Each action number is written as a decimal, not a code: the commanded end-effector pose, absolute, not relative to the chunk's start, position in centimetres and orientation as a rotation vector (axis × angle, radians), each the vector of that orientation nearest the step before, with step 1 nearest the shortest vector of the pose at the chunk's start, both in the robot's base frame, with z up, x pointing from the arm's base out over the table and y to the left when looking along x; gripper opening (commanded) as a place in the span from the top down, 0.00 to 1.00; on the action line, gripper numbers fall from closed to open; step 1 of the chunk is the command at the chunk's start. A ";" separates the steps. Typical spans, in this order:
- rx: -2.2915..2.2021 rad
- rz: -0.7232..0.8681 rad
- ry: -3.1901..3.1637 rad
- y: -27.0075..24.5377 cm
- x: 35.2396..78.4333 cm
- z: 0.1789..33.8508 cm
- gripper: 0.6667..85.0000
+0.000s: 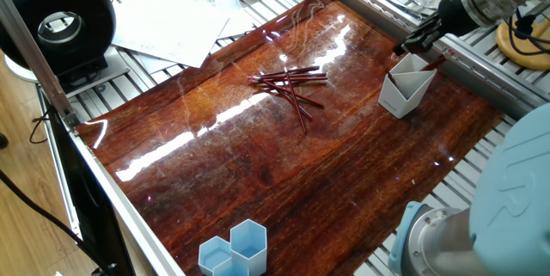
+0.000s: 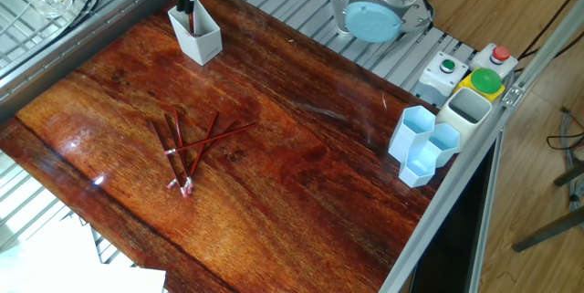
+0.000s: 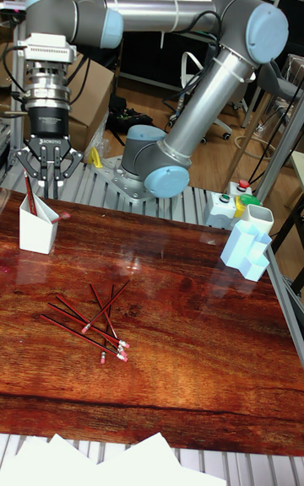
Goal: Put the pen into the pen holder
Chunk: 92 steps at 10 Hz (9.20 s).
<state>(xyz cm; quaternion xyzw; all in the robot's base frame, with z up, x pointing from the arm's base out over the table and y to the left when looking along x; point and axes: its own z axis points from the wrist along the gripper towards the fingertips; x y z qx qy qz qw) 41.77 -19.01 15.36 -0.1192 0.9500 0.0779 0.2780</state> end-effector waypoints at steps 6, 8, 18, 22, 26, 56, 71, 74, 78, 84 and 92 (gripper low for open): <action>-0.342 0.091 2.735 -20.5 38.3 15.4 0.76; -0.344 0.002 2.862 -20.7 37.1 16.5 0.83; -0.123 0.071 3.290 -19.6 27.2 16.7 1.00; -0.313 0.171 3.258 -18.2 27.4 16.8 1.00; -0.135 0.159 3.297 -9.3 32.6 15.8 1.00; -0.257 0.185 3.191 -10.3 40.8 12.4 1.00; -0.068 0.277 3.158 -7.3 55.0 12.8 1.00; 0.045 0.300 3.165 -6.9 54.9 12.9 1.00; 0.396 0.219 3.041 -3.0 65.3 11.1 0.99; 0.679 0.355 3.023 -2.1 65.6 9.1 0.76; 0.434 0.345 3.009 -5.1 62.7 6.5 0.06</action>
